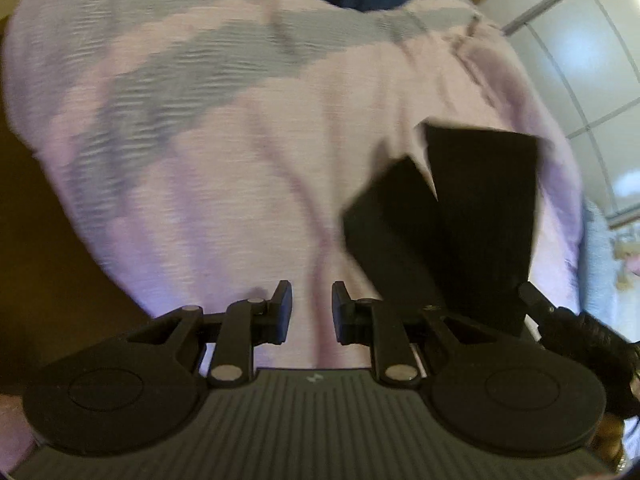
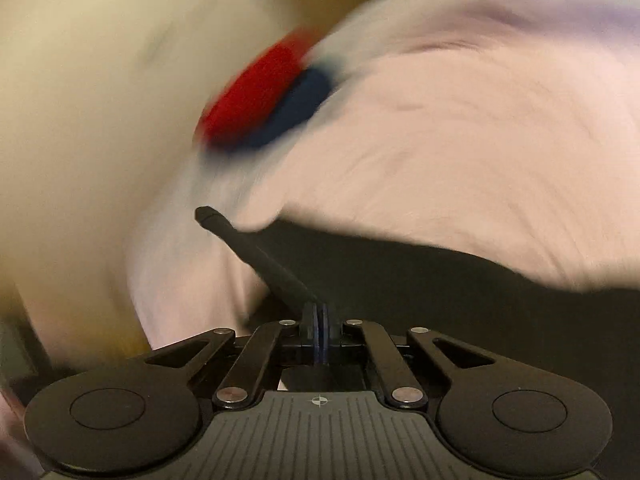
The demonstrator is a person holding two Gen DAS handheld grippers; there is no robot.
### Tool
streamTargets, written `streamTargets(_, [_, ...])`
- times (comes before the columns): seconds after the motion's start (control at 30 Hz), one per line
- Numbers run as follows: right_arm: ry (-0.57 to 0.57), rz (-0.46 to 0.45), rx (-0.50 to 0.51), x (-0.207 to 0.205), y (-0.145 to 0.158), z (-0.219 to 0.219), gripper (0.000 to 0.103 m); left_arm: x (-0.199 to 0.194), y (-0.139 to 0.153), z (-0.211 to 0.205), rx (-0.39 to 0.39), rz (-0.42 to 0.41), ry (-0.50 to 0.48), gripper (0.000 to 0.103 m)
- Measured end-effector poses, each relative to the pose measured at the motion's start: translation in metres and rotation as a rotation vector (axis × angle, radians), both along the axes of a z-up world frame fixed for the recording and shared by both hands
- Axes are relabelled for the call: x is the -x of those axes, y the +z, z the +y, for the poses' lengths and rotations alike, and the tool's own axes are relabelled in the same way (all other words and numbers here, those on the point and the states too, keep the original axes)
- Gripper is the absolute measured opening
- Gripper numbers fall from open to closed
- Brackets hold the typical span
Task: Fold clothes
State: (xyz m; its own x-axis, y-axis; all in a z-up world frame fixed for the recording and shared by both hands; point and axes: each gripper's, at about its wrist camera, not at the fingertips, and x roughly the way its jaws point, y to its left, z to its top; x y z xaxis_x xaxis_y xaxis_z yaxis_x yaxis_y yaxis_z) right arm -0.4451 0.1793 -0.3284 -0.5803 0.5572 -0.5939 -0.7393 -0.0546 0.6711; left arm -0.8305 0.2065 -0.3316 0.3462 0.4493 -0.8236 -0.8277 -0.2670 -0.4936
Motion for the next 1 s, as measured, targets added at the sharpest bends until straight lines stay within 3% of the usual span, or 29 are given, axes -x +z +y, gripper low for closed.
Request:
streamTargets(0.07, [-0.217, 0.046, 0.092, -0.04, -0.01, -0.005, 0.0, -0.01, -0.004, 0.008, -0.004, -0.049, -0.004, 0.023])
streamTargets(0.17, [-0.439, 0.007, 0.264, -0.082, -0.029, -0.012, 0.003, -0.021, -0.023, 0.024, 0.036, -0.123, 0.04, 0.034])
streamTargets(0.23, [-0.473, -0.001, 0.341, -0.097, -0.036, -0.016, 0.008, -0.025, -0.038, 0.032, 0.075, -0.16, 0.093, 0.035])
streamTargets(0.33, [-0.514, 0.026, 0.356, -0.109, -0.032, -0.03, 0.011, -0.027, -0.059, 0.038, 0.125, -0.198, 0.184, 0.035])
streamTargets(0.47, [-0.605, 0.073, 0.36, -0.13, -0.027, -0.055, 0.016, -0.025, -0.061, 0.039, 0.071, -0.231, 0.279, 0.028])
streamTargets(0.5, [-0.628, 0.086, 0.367, -0.137, -0.028, -0.06, 0.016, -0.024, -0.058, 0.039, 0.045, -0.229, 0.271, 0.014])
streamTargets(0.7, [-0.692, 0.109, 0.376, -0.162, -0.027, -0.077, 0.016, -0.027, -0.038, 0.033, -0.097, -0.211, 0.198, 0.013])
streamTargets(0.8, [-0.69, 0.086, 0.373, -0.158, -0.031, -0.073, 0.016, -0.026, -0.048, 0.039, -0.062, -0.228, 0.223, 0.014])
streamTargets(0.87, [-0.689, 0.069, 0.376, -0.155, -0.032, -0.072, 0.016, -0.028, -0.048, 0.044, -0.073, -0.2, 0.216, 0.004])
streamTargets(1.0, [-0.665, 0.035, 0.372, -0.151, -0.028, -0.071, 0.016, -0.046, -0.009, 0.031, -0.272, 0.045, -0.004, 0.007])
